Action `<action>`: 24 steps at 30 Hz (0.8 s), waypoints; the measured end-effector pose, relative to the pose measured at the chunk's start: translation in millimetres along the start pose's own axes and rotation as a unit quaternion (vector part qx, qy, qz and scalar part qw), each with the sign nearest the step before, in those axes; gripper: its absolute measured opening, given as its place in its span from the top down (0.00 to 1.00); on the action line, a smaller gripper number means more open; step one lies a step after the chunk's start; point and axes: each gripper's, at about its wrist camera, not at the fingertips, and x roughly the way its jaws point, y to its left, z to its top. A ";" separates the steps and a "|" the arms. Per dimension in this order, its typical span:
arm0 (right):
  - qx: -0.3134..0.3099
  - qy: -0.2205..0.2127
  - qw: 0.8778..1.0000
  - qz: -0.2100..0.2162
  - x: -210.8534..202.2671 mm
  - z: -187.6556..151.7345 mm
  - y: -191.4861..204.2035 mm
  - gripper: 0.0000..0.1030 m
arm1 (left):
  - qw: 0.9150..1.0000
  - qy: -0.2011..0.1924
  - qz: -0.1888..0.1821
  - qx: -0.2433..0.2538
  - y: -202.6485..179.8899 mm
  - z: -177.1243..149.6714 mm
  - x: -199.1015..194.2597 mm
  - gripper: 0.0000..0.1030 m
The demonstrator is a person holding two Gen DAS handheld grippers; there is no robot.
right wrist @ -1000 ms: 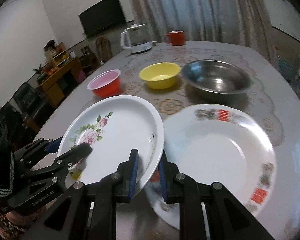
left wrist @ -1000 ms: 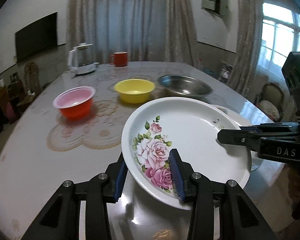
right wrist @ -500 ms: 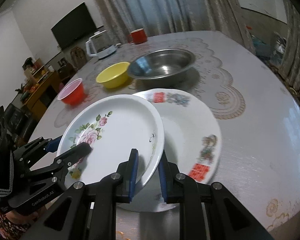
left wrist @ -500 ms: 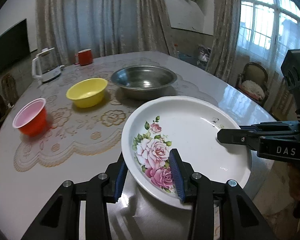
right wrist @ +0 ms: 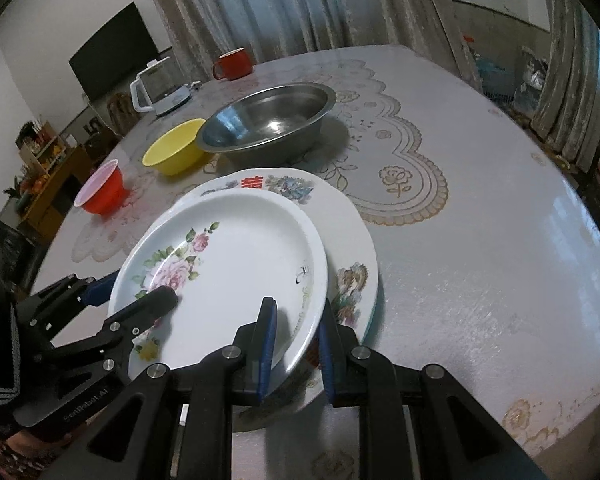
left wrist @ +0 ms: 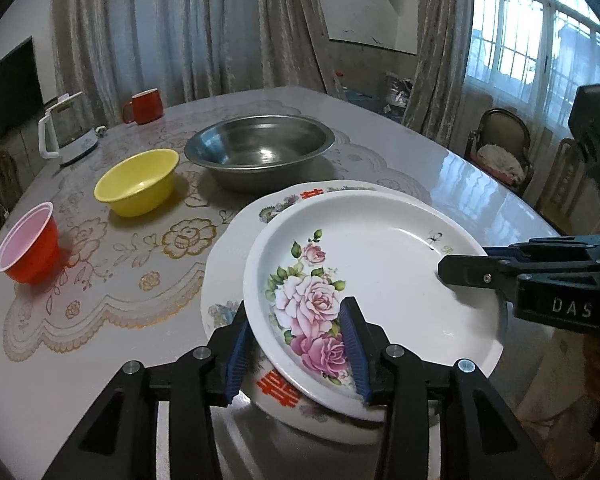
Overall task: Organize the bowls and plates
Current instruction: 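Carry the rose plate with both tools and lower it onto the large plate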
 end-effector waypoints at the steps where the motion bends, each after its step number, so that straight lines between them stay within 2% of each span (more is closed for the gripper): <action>1: -0.005 0.000 1.000 -0.004 0.5 0.3 1.3 0.81 | 1.000 0.000 0.003 0.003 -0.1 -0.2 0.1 0.56; 3: -0.007 0.001 1.000 -0.008 1.2 1.0 3.4 0.80 | 1.000 0.004 0.004 0.009 -1.0 0.0 0.9 0.54; 7: -0.014 0.001 0.999 -0.030 3.1 6.1 5.2 0.80 | 0.998 0.014 0.021 0.053 -13.7 1.2 7.5 0.40; 15: -0.051 0.013 0.997 -0.062 5.8 13.1 12.8 0.77 | 0.996 0.008 0.003 0.086 -27.4 -1.5 11.1 0.40; 20: -0.047 0.012 0.997 -0.058 6.6 12.6 10.1 0.77 | 0.997 0.000 -0.008 0.072 -22.8 -0.6 5.0 0.40; 24: -0.048 0.009 0.997 -0.060 7.1 12.4 12.0 0.76 | 0.999 -0.017 -0.004 0.031 -6.0 0.5 -7.0 0.40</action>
